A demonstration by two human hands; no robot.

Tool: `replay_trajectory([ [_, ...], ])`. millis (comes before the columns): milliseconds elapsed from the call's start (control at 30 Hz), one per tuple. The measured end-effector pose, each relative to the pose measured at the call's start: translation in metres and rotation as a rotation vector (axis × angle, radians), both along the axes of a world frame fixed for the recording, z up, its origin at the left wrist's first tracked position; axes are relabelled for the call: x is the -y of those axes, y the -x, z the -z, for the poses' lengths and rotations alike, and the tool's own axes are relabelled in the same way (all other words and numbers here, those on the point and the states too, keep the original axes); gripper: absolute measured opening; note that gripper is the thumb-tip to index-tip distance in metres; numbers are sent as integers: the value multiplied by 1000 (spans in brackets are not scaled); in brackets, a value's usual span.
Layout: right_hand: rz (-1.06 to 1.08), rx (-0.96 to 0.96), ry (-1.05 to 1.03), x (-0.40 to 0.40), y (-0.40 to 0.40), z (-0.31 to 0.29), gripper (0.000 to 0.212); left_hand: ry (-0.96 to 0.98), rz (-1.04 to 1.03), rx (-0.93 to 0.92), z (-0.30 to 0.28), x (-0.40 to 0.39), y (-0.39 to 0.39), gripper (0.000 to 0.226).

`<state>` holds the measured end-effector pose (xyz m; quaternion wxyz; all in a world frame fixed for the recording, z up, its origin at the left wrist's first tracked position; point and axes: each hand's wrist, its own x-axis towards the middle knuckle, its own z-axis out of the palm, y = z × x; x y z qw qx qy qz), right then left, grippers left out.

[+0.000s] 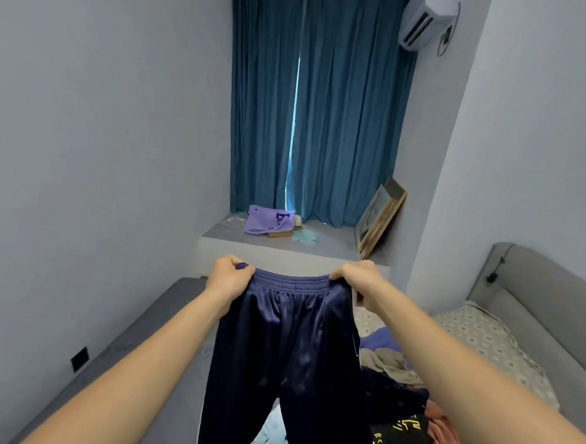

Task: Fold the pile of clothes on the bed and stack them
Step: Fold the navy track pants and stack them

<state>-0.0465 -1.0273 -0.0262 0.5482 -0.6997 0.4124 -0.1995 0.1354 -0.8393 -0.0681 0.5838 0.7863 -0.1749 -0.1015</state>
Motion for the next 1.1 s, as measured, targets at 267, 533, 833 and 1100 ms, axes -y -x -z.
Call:
replay_trajectory([
  [267, -92, 207, -113, -33, -28, -2, 27, 110, 133, 287, -2, 15, 36, 20],
  [533, -172, 275, -110, -36, -35, 7, 13, 253, 272, 194, -9, 17, 50, 16],
  [833, -230, 306, -189, -33, -34, 18, 14, 276, 290, 180, -1, 15, 48, 13],
  [1100, -254, 366, -103, -35, -28, 31, 8, 256, 306, 313, 7, 14, 53, 30],
])
